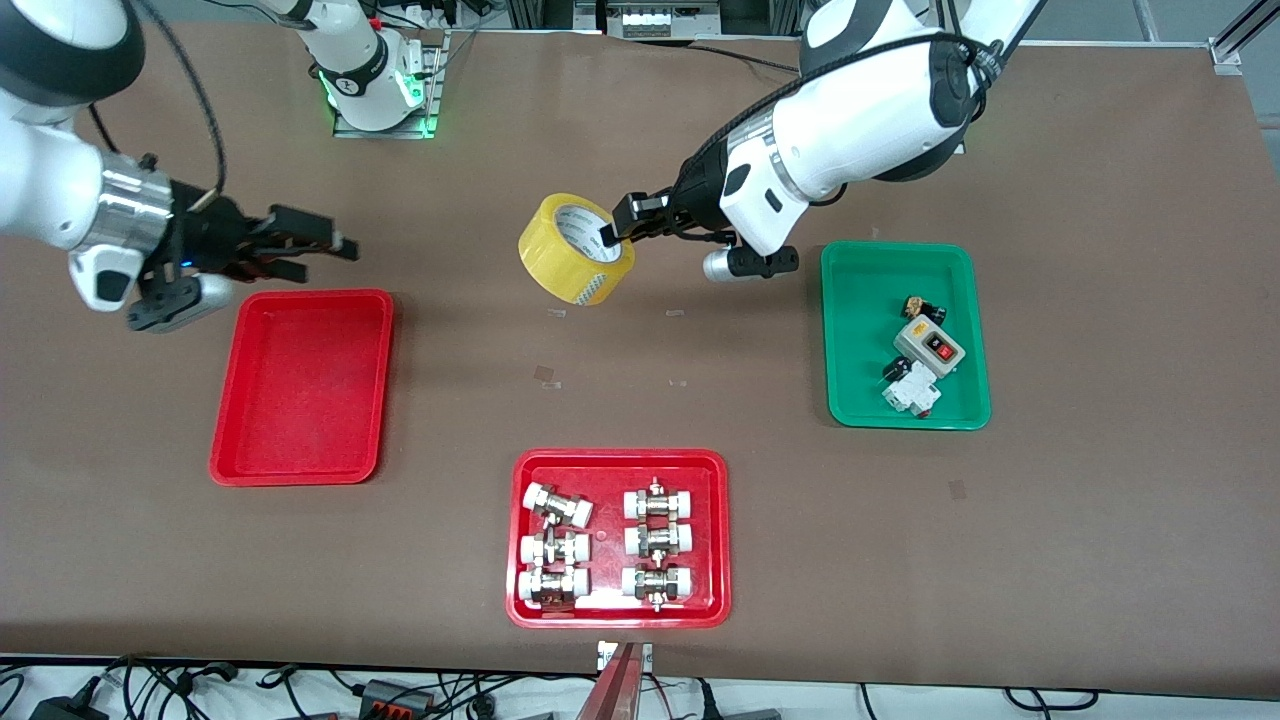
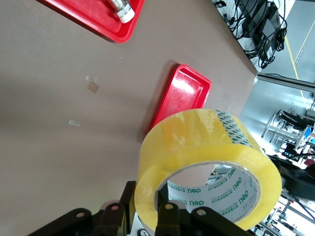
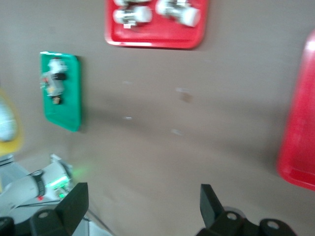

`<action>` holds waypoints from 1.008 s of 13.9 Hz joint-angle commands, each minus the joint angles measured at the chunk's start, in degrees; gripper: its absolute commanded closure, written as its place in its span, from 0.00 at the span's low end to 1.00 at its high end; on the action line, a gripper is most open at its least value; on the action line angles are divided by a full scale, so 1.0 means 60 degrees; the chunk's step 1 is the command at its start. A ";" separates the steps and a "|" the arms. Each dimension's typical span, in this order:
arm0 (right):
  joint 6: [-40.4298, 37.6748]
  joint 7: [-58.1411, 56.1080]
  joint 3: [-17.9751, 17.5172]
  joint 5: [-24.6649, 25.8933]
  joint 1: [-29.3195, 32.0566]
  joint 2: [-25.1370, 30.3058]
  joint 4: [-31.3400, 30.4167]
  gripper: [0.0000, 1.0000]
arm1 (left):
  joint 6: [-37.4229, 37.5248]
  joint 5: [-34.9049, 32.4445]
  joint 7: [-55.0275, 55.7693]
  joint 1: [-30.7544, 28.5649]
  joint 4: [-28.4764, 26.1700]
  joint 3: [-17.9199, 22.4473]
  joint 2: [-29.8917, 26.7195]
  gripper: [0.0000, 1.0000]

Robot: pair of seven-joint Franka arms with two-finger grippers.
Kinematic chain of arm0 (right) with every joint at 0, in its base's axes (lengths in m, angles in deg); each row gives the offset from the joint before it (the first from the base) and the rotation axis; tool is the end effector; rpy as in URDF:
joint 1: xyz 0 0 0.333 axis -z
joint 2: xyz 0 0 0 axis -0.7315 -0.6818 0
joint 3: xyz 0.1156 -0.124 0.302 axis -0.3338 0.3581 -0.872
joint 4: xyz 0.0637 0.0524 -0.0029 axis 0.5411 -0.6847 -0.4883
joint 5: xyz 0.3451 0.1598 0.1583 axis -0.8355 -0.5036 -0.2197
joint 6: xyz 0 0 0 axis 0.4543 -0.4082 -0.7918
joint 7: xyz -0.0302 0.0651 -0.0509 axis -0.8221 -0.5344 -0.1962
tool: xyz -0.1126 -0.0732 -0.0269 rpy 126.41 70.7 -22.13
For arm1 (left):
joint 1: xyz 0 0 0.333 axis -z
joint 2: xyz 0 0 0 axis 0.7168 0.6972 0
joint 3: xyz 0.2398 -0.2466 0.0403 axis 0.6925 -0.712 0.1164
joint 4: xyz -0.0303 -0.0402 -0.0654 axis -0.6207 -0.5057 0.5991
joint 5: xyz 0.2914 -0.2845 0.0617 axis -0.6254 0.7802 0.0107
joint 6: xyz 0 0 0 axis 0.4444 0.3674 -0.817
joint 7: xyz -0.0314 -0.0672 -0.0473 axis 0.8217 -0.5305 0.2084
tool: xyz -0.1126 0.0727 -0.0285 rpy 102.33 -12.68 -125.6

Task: Left arm passes tape to right arm into tray
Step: 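Close the right gripper on the tape held by the left gripper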

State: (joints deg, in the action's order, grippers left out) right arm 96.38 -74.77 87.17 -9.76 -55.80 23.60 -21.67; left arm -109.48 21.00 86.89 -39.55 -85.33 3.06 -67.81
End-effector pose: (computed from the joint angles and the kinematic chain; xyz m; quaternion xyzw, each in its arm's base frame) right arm 0.5896 0.1522 0.5525 -0.9534 -0.0691 0.0600 0.2876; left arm 0.5489 -0.4462 0.5326 0.8951 0.1889 -0.0878 0.3942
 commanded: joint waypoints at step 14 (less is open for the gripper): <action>0.1540 0.0513 0.0087 -0.2891 -0.2594 -0.1699 0.1944 0.00 | 0.0128 0.0125 0.0049 -0.0015 0.0245 -0.0054 0.0111 0.88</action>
State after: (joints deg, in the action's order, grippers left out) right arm 105.06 -72.39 87.07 -26.03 -70.69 14.82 -11.59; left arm -109.38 21.00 86.90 -39.54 -85.33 3.05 -67.62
